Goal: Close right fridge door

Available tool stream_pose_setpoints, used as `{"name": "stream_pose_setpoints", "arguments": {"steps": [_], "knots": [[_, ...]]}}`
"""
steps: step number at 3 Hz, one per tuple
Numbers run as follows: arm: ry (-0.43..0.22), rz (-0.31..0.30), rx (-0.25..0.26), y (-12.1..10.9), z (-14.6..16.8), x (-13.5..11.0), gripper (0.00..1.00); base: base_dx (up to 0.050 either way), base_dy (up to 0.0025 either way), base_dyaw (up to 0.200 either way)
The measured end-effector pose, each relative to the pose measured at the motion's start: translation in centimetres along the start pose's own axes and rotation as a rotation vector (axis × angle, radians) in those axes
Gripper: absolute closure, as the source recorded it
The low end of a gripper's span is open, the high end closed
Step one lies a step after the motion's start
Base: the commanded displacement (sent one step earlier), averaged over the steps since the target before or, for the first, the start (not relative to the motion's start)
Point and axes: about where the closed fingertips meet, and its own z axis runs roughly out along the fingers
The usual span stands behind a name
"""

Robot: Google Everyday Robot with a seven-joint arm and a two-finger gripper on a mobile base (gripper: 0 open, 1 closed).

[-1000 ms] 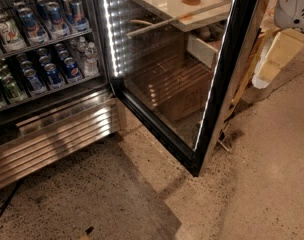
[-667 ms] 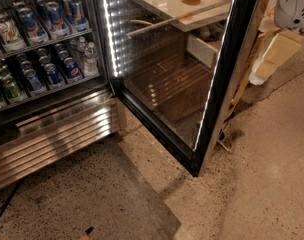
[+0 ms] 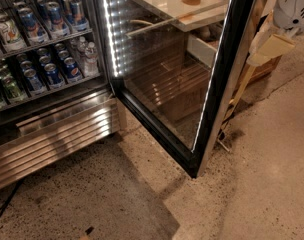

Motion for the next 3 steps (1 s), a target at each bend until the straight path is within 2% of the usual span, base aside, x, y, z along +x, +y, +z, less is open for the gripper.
{"name": "stream_pose_setpoints", "arguments": {"steps": [1,2,3], "knots": [[0.0,0.0,0.0,0.0,0.0,0.0,0.88,0.0,0.0,0.0],[0.0,0.0,0.0,0.0,0.0,0.0,1.0,0.0,0.0,0.0],[-0.005,0.001,0.013,-0.31,0.05,-0.24,1.0,0.0,0.0,0.0]]}}
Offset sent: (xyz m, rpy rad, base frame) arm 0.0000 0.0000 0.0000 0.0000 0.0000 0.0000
